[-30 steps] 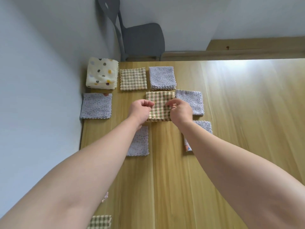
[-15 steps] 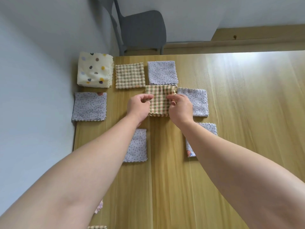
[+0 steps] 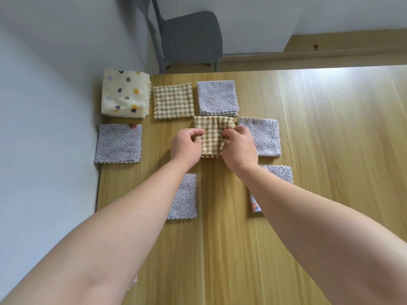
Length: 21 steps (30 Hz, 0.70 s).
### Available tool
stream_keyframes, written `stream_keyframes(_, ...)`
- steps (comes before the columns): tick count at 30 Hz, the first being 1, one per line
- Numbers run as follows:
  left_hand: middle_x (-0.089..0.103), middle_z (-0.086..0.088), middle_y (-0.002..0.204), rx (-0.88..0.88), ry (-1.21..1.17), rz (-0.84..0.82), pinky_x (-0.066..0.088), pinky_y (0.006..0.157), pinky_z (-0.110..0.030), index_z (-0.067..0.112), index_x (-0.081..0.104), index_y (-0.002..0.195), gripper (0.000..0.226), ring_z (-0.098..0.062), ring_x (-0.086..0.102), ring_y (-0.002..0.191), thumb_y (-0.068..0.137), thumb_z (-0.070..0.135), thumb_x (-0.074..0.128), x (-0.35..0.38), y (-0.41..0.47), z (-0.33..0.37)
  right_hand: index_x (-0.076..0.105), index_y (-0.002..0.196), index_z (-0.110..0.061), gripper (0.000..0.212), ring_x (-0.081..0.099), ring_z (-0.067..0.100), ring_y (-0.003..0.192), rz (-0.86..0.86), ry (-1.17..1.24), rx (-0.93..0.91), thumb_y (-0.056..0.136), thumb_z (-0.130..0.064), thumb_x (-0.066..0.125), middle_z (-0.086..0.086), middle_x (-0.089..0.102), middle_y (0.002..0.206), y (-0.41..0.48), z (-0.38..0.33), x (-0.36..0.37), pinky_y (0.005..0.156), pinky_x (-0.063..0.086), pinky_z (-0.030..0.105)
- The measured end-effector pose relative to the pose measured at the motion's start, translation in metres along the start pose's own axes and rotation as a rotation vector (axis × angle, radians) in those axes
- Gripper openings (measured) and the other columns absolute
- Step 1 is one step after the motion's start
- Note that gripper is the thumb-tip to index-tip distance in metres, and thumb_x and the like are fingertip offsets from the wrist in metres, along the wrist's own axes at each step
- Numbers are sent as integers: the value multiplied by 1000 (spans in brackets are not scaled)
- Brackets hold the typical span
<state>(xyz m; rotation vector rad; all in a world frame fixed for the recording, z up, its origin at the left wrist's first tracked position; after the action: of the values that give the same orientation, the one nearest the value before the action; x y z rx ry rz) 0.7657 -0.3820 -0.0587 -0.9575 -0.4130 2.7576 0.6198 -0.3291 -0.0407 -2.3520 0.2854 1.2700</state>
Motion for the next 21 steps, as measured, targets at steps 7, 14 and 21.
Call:
stream_keyframes(7, 51, 4, 136, 23, 55, 31, 50, 90, -18, 31, 75, 104, 20, -12, 61, 103, 96, 16, 65, -12, 3, -1, 62, 131, -31, 44, 40, 27, 121, 47, -189, -17, 91, -14, 53, 5, 43, 126, 2, -12, -7, 103, 35, 38)
stream_keyframes(14, 33, 3, 159, 36, 417, 86, 34, 94, -18, 17, 50, 147, 53, -19, 44, 137, 96, 1, 48, -48, 36, -5, 64, 129, -27, 41, 41, 22, 119, 108, -61, -117, 91, -13, 56, 2, 46, 124, -1, -30, -9, 103, 35, 35)
stream_keyframes(21, 30, 6, 161, 95, 742, -83, 48, 96, -40, 22, 34, 156, 61, -26, 47, 135, 98, 9, 49, -60, 35, -24, 69, 120, -20, 33, 50, 24, 115, 88, 80, -261, 91, -10, 58, 4, 52, 119, -20, -44, 6, 99, 45, 39)
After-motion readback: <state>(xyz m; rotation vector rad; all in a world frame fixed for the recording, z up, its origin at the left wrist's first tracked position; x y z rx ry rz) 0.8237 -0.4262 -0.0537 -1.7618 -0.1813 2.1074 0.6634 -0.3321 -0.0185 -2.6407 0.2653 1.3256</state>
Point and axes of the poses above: each hand's wrist, its own y-axis towards the middle knuckle, its own x-axis out of the palm, z = x × y, the point moved 2 cm from there along y, towards the middle knuckle
